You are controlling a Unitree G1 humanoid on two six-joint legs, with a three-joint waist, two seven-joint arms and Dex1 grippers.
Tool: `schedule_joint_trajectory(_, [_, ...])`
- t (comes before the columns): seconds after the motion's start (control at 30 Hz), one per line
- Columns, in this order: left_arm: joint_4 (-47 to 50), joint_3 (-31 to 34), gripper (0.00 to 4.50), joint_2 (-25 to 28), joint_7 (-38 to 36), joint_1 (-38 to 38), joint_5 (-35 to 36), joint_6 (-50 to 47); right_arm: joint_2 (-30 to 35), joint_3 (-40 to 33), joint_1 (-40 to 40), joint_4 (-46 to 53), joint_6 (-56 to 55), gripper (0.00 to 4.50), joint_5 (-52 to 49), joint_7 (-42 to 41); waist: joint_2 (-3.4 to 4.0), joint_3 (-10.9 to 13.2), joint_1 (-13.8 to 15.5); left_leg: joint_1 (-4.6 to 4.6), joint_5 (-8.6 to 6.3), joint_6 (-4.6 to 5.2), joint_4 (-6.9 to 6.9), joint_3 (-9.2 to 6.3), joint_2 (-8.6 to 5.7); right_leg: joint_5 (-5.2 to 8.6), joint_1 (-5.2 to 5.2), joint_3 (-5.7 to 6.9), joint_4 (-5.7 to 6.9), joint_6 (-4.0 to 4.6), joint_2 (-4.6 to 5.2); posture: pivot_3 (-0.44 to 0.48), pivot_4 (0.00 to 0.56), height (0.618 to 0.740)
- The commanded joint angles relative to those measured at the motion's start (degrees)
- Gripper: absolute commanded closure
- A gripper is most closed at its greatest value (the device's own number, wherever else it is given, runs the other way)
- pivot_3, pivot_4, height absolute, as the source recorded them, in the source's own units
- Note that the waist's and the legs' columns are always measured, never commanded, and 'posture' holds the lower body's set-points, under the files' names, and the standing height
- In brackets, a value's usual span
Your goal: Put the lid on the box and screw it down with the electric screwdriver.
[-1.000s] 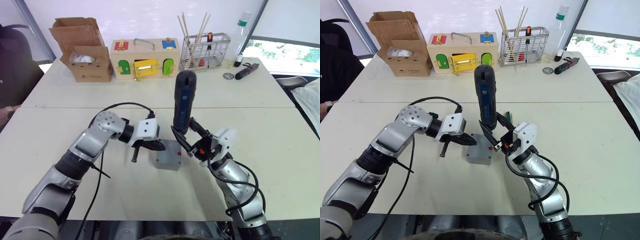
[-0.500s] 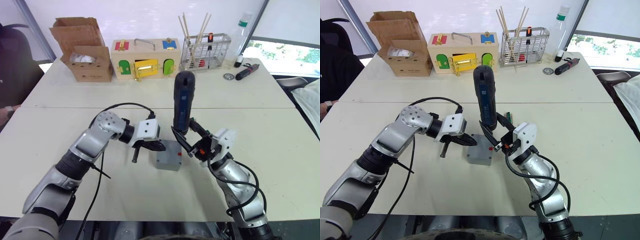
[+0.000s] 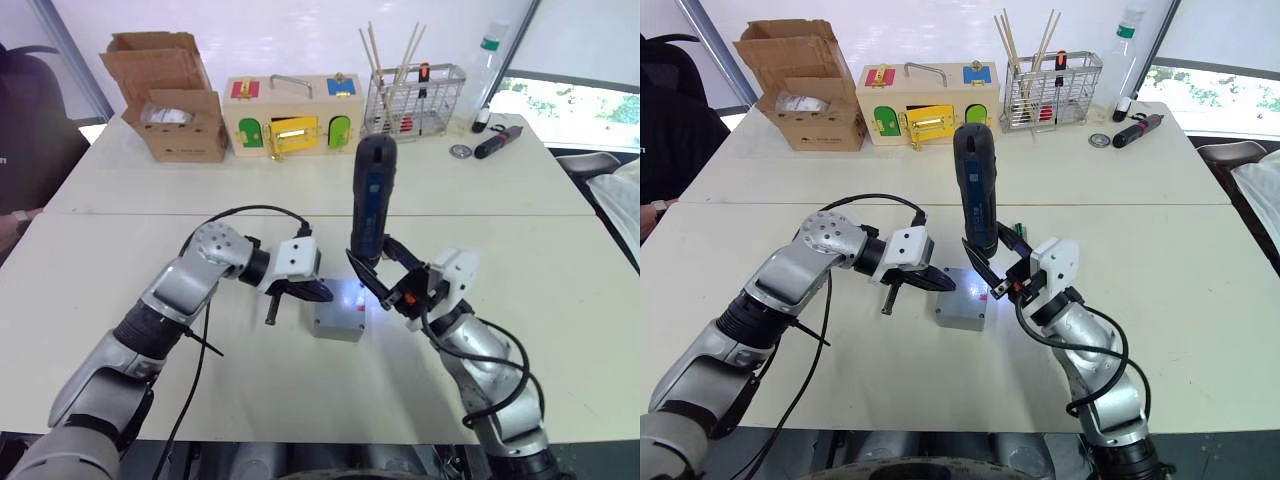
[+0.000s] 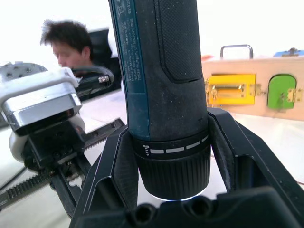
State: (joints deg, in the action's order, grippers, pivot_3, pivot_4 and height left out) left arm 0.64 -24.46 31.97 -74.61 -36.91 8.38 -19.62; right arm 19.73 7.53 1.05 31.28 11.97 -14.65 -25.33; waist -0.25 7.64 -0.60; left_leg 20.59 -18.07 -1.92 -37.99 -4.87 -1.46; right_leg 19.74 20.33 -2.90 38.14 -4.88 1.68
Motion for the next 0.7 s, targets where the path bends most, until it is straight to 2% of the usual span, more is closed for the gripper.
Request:
schedule_joint_trajectory(0.03, [-3.1, -1.5, 4.5, -0.3, 0.6, 1.1, -1.8, -0.4, 1.3, -4.5, 4.6, 7.7, 6.1, 2.66, -5.5, 0.9, 0.05, 0.0, 0.0, 0.08, 0.0, 0.0, 0.0, -0.02, 0.0, 0.0, 0.08, 0.02, 0.0, 0.0, 0.0, 0.0, 0.15, 0.74])
schedule_joint_trajectory(0.17, [-4.4, 1.3, 4.5, -1.5, 1.0, 0.7, 0.7, -2.7, 2.1, -12.6, 14.0, 11.4, 18.9, 2.66, -21.9, 4.8, 0.15, 0.2, -0.2, 0.67, 0.03, -0.05, -0.12, -0.05, 0.01, -0.02, 0.6, 0.04, 0.07, 0.0, 0.0, 0.0, 0.15, 0.74])
schedule_joint_trajectory(0.33, [-2.8, 6.8, 4.5, -0.6, -0.2, -0.7, 7.0, -9.4, 3.5, -22.1, 22.7, 7.2, 29.5, 2.66, -40.5, 13.0, 0.17, 0.4, -0.3, 0.95, 0.05, -0.08, -0.05, -0.08, 0.03, -0.03, 0.95, 0.09, 0.14, 0.0, 0.01, 0.0, 0.15, 0.74])
schedule_joint_trajectory(0.5, [-2.6, 9.4, 4.5, 0.1, 0.3, -2.6, 9.2, -11.7, 8.1, -24.5, 27.5, 2.4, 36.0, 2.66, -49.4, 16.0, 0.27, 1.1, -0.3, 1.05, 0.05, -0.09, -0.07, -0.03, 0.03, -0.03, 1.06, 0.08, 0.16, 0.0, 0.04, 0.0, 0.15, 0.74])
schedule_joint_trajectory(0.6, [-1.2, 9.8, 4.5, 0.0, 0.4, -2.5, 10.3, -12.9, 9.5, -25.2, 30.3, 0.0, 38.2, 2.66, -54.2, 18.1, 0.27, 1.1, -0.4, 1.69, 0.08, -0.12, -0.15, -0.01, 0.03, -0.03, 1.66, 0.08, 0.26, -0.01, 0.03, 0.0, 0.15, 0.74])
schedule_joint_trajectory(0.67, [-0.4, 10.1, 4.5, 0.0, 1.0, -2.4, 10.5, -13.2, 11.1, -26.2, 32.2, -2.1, 40.3, 2.66, -58.3, 21.1, 0.27, 1.1, -0.5, 2.19, 0.29, -0.49, -0.26, 0.06, 0.02, -0.04, 2.25, 0.07, 0.48, -0.01, 0.04, 0.0, 0.15, 0.74])
schedule_joint_trajectory(0.7, [-0.4, 10.4, 4.5, 0.1, 1.2, -2.8, 10.4, -13.0, 14.9, -26.3, 32.8, -5.0, 44.2, 2.66, -65.5, 24.8, 0.26, 1.1, -0.6, 2.41, 0.33, -0.55, -0.3, 0.08, 0.02, -0.04, 2.47, 0.07, 0.69, -0.01, 0.06, 0.0, 0.15, 0.74])
